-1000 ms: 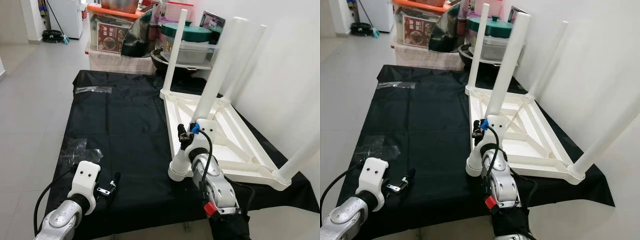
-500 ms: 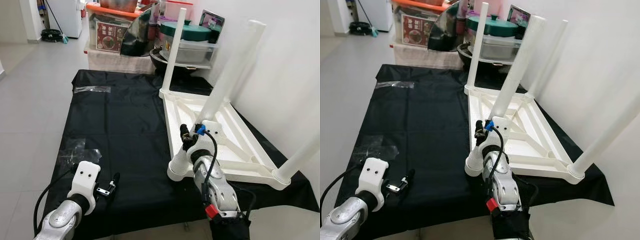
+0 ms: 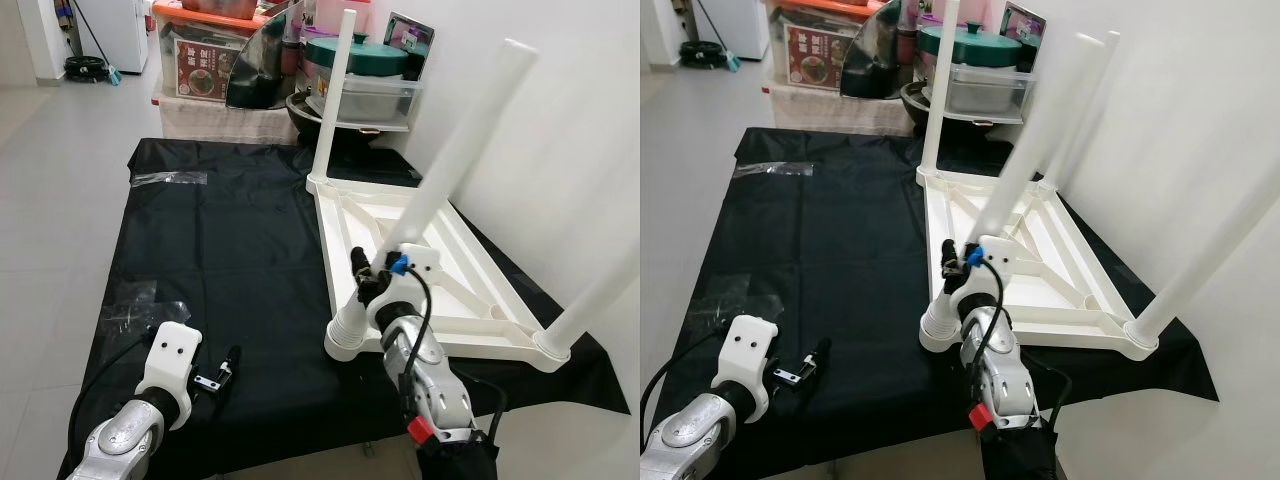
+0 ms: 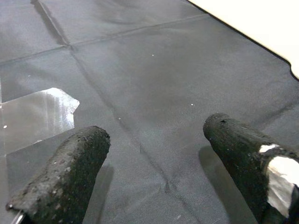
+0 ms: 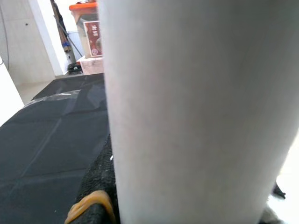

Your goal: Building children table

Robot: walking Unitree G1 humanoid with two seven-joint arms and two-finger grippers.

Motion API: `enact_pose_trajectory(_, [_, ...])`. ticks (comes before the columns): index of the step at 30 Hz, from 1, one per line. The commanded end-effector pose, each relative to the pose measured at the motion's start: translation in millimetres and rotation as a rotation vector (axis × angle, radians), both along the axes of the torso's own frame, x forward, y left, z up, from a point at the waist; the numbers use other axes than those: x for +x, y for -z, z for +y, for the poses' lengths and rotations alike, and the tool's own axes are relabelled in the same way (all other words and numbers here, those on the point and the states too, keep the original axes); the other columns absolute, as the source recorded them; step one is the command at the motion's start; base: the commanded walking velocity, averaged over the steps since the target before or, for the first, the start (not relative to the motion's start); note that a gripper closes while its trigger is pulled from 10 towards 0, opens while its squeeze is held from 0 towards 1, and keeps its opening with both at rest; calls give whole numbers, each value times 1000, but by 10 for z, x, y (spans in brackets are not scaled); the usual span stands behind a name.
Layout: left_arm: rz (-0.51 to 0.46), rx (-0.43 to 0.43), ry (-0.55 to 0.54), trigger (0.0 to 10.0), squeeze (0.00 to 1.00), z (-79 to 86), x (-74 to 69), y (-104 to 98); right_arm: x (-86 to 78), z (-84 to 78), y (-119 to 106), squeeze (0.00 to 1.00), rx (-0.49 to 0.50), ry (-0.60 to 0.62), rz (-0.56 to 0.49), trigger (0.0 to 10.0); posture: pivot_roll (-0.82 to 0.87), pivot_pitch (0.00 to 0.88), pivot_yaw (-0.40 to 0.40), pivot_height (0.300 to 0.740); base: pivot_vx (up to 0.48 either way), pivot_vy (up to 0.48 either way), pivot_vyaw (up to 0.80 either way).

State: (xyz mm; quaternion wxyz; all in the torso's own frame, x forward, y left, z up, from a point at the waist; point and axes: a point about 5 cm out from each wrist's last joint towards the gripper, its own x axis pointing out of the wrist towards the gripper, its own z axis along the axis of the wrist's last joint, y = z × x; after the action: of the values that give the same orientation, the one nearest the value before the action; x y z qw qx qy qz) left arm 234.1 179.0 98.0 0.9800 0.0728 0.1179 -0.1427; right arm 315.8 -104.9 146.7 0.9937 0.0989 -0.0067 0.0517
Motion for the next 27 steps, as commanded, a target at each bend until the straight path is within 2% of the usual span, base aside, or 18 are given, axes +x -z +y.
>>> enact_pose_trajectory(1, [4, 7, 2, 10000, 0, -11, 6, 26, -18, -151, 185, 0, -55, 52, 71, 0, 87, 0, -142, 740, 0, 0, 0])
enact_pose_trajectory(11, [5, 7, 1, 10000, 0, -4, 8, 32, -35, -149, 212, 0, -68, 40, 61, 0, 88, 0, -144, 740, 0, 0, 0])
enact_pose_trajectory(18, [4, 6, 5, 10000, 0, -15, 13, 35, -27, -84, 217, 0, -124, -28, 71, 0, 86, 0, -145, 740, 0, 0, 0])
enact_pose_trajectory(27, [5, 4, 7, 10000, 0, -27, 15, 43, -1, -40, 210, 0, -142, -80, 84, 0, 87, 0, -148, 740, 0, 0, 0])
